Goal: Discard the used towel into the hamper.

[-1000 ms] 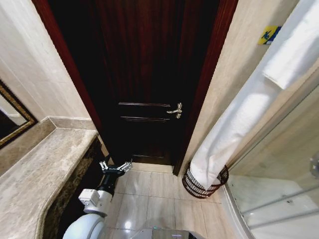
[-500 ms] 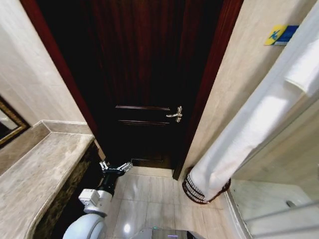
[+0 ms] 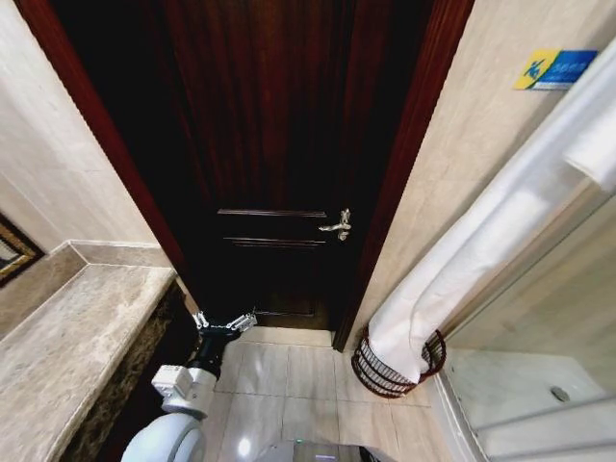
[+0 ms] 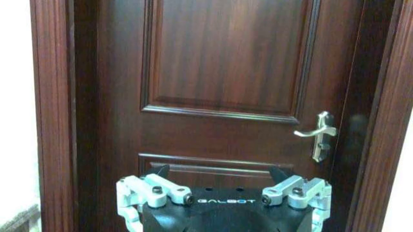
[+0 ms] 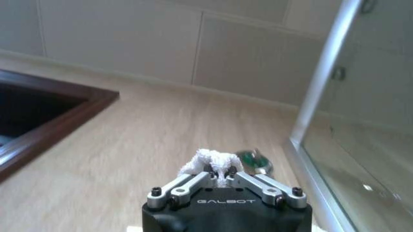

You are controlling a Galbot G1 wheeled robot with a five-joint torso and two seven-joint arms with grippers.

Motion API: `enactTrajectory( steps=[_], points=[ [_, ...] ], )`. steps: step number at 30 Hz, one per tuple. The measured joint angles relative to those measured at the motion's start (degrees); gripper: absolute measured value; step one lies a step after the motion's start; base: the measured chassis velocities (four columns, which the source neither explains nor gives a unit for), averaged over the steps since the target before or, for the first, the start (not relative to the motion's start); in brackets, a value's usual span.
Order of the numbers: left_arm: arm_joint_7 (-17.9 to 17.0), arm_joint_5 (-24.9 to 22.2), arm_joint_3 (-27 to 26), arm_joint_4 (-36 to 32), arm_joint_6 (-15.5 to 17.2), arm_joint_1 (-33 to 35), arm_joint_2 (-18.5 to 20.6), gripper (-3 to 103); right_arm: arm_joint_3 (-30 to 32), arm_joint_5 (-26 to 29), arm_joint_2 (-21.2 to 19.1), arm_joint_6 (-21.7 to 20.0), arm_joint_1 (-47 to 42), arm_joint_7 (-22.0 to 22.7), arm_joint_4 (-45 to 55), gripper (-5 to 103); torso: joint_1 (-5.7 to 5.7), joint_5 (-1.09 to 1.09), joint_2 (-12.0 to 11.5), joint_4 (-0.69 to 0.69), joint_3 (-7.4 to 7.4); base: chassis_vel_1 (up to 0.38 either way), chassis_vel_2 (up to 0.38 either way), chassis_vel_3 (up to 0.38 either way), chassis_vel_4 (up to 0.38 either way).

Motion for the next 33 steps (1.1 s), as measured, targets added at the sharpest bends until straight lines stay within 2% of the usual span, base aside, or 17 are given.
enactTrajectory(
  steps=[2,4,9,22,33],
  points=[
    [0.0,0.0,0.0,0.0,0.0,0.0,0.0,100,0.7,0.1,0.0,0.2,-1.2,-0.2,0.2,2,0.01,0.00,0.0,0.00,0.01,0.000,0.000,0.000,0.000],
    [0.0,0.0,0.0,0.0,0.0,0.0,0.0,100,3.7,0.1,-0.1,0.4,-6.5,-0.7,1.5,2,0.05,0.05,0.0,0.04,0.03,0.000,0.000,0.000,0.000],
    [0.0,0.0,0.0,0.0,0.0,0.0,0.0,100,8.1,0.1,0.0,0.6,-15.1,-0.9,4.3,2,0.04,0.04,0.0,0.00,0.02,0.000,0.000,0.000,0.000],
    [0.0,0.0,0.0,0.0,0.0,0.0,0.0,100,13.3,0.0,0.7,1.7,-24.5,-1.0,7.3,2,0.02,-0.01,0.0,0.00,0.01,0.000,0.000,0.000,0.000],
    [0.0,0.0,0.0,0.0,0.0,0.0,0.0,100,21.4,0.0,4.7,2.0,-41.8,-0.2,12.6,2,0.02,0.00,0.0,-0.01,0.01,0.000,0.000,0.000,0.000]
  ],
)
